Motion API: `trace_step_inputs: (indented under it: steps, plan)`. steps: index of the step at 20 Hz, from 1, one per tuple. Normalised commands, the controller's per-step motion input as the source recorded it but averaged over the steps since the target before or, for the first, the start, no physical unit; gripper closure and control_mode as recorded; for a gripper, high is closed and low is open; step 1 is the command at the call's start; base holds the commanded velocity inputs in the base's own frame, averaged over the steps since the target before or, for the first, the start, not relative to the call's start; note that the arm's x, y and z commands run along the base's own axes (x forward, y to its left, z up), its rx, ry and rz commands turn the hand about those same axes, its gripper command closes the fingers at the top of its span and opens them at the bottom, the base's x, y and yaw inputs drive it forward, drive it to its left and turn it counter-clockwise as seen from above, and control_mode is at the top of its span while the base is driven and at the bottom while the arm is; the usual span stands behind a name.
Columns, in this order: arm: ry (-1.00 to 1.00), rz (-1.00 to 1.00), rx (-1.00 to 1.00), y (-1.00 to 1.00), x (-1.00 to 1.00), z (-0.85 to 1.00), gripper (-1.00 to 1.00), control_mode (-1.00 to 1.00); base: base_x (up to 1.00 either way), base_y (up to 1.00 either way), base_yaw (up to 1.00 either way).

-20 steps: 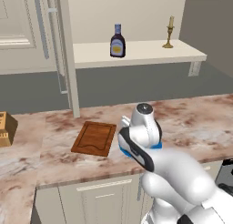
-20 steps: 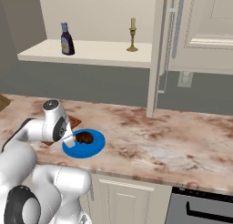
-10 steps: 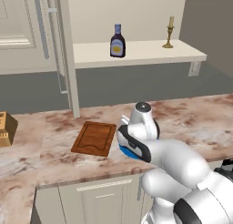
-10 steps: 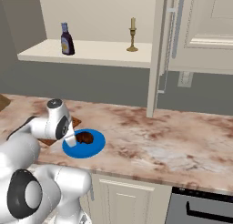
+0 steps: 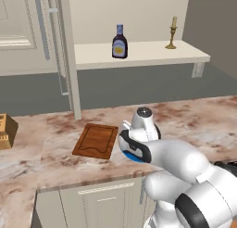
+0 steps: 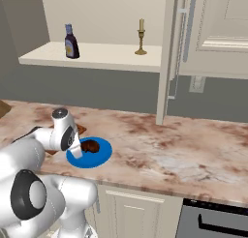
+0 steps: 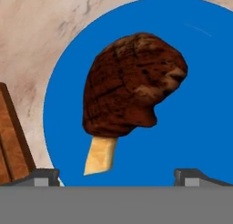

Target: Pick the steak from the plate and place it on the cutting board. Then pick the condiment bottle from the cabinet and place it next to the cutting board.

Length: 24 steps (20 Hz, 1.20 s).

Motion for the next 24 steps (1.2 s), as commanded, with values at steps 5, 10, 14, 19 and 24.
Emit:
trace_step_inputs:
  steps: [5,10,14,19,24]
  plan:
    - [0.0,0.0,0.0,0.0,0.11,-0.15,-1.0,-1.0,0.0,0.0,0.0]
    - [0.0,0.0,0.0,0.0,0.16,-0.11,-1.0,-1.0,0.0,0.0,0.0]
    - [0.0,0.0,0.0,0.0,0.18,-0.08,-1.0,-1.0,0.0,0.0,0.0]
    - [0.0,0.0,0.0,0.0,0.16,-0.07,-1.0,-1.0,0.0,0.0,0.0]
    - [0.0,0.0,0.0,0.0,0.09,-0.14,-1.0,-1.0,0.0,0.0,0.0]
